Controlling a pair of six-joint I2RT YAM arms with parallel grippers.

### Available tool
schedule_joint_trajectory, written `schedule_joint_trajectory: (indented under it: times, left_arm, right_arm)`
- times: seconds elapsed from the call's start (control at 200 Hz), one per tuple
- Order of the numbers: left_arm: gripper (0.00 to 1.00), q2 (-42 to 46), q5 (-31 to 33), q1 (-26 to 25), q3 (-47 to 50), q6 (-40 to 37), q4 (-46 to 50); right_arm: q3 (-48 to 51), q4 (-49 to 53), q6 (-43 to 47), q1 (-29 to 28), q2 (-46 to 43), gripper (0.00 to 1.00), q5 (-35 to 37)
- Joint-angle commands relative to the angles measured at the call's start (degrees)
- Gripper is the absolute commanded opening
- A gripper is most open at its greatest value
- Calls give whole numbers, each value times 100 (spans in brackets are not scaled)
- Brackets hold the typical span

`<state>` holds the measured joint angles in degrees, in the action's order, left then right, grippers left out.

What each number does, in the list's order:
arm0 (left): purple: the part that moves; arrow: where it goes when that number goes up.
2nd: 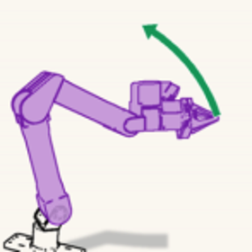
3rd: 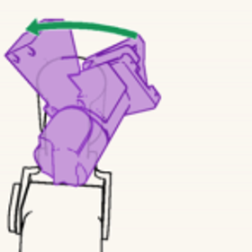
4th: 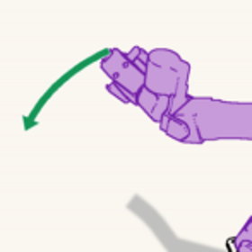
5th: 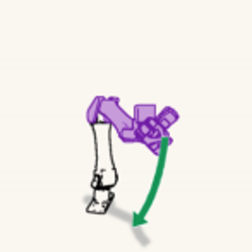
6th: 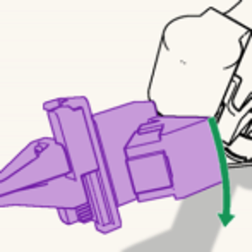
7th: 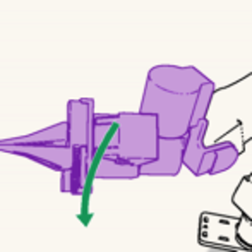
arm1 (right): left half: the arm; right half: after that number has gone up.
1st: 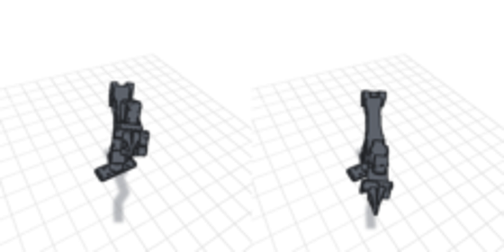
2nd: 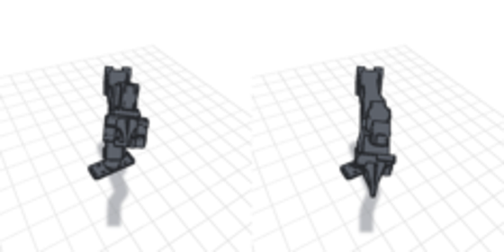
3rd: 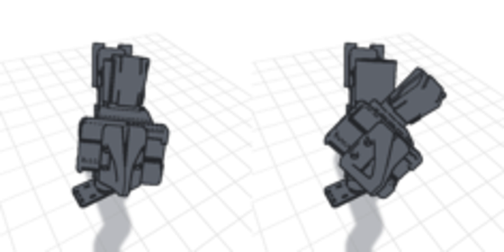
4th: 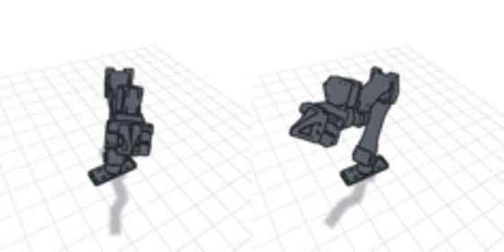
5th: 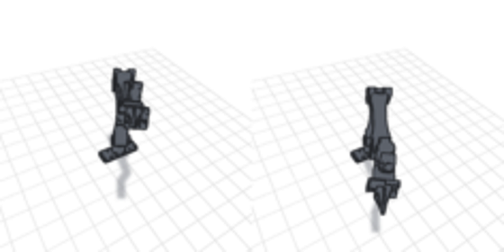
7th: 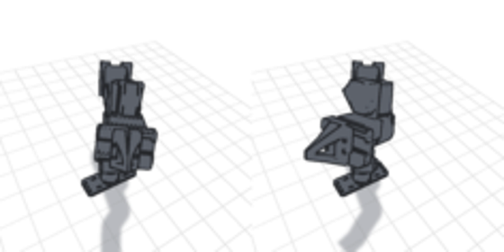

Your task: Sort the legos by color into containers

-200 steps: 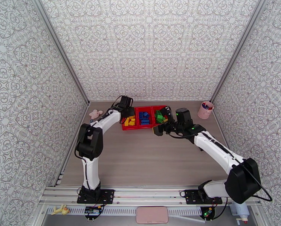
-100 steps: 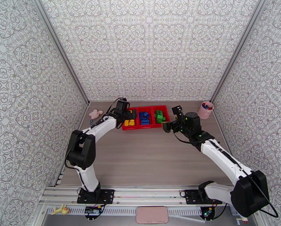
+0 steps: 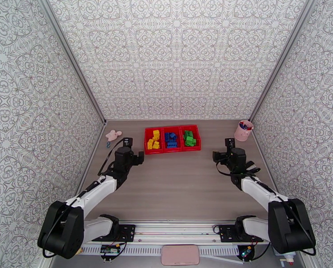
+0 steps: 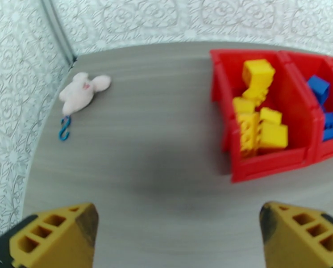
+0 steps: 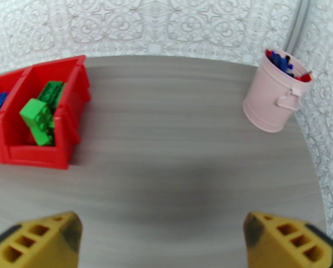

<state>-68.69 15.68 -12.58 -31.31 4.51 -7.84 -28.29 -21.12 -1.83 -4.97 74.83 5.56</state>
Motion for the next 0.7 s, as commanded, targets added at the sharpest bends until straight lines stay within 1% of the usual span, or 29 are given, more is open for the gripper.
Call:
schedule_joint_trajectory:
  times: [0.0,0.02,0.07,0.11,0.175,0.215,0.255,0.29,0.315,0.335,0.38,0.435,0.485,0.52,0.56,0.615,0.695]
  left_arm:
    - [100,263,-401,420,368,-427,-1163]
    - [100,240,-470,493,438,-520,-1278]
    - [100,148,-662,652,469,-754,-1248]
    - [100,63,-750,779,471,-839,-1243]
    - [100,-127,-881,954,687,-937,-1752]
    - [100,-320,-946,1087,909,-922,-2356]
    - [100,-558,-1186,1277,1007,-805,-2758]
    - [100,-722,-1251,1352,877,-787,-2648]
    - [100,-825,-1386,1409,788,-896,-2744]
    - [100,-924,-1458,1476,725,-787,-2749]
    - [100,-1190,-1731,1645,705,-533,-3174]
    - [100,-1565,-1902,1690,684,-557,-3400]
    - [100,-1876,-1804,1690,711,-528,-3801]
    - [100,-1846,-1768,1774,739,-393,-3693]
    - [100,-1873,-1696,1803,774,-320,-3807]
    - [100,-1854,-1565,1735,742,-364,-3723]
    - [100,-1894,-1351,1661,806,-397,-3868]
  right_arm:
    - [243,-1269,98,153,360,100,-78]
    - [200,-1191,147,164,374,100,-111]
    - [274,-1553,314,192,489,100,-243]
    - [253,-1638,295,211,603,100,-257]
    - [357,-1946,280,247,774,100,-319]
    - [479,-2249,279,296,887,100,-460]
    - [587,-2526,255,349,1038,100,-570]
    - [639,-2807,226,394,1154,100,-671]
    - [593,-2666,218,421,1150,100,-696]
    - [553,-2553,203,433,1125,100,-711]
    - [596,-2691,200,444,1153,100,-698]
    - [596,-2690,195,445,1151,100,-700]
    - [560,-2612,170,443,1147,100,-595]
    - [546,-2609,149,444,1165,100,-564]
    - [546,-2590,142,443,1154,100,-525]
    - [540,-2584,130,440,1166,100,-479]
    - [515,-2547,121,445,1166,100,-470]
